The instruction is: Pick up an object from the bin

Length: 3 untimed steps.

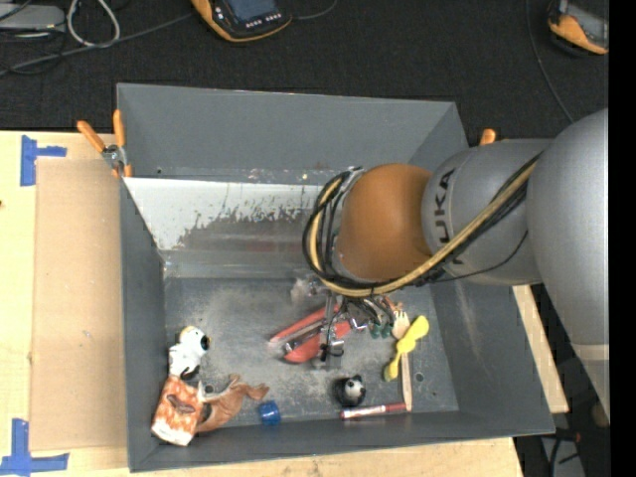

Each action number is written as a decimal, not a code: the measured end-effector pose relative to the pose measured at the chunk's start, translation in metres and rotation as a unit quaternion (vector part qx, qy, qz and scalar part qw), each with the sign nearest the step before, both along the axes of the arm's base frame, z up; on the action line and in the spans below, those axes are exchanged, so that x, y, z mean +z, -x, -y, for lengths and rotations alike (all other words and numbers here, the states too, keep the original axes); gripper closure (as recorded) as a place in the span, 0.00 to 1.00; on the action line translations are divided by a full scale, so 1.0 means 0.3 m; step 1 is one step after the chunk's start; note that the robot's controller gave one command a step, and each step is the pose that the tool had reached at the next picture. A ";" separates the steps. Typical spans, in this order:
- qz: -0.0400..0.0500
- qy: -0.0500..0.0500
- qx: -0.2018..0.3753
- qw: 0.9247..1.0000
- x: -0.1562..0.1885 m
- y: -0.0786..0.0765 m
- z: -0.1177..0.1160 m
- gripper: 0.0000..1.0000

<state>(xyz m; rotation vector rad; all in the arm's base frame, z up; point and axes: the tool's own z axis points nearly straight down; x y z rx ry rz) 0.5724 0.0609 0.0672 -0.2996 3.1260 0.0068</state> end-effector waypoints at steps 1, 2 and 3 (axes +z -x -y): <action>0.001 0.001 0.102 0.995 0.011 -0.046 0.005 1.00; 0.001 0.001 0.102 0.995 0.012 -0.046 0.005 1.00; -0.005 0.001 0.101 0.995 0.123 -0.034 0.005 1.00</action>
Offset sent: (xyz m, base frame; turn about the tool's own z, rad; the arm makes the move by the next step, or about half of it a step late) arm 0.0000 0.0000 0.0000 0.0000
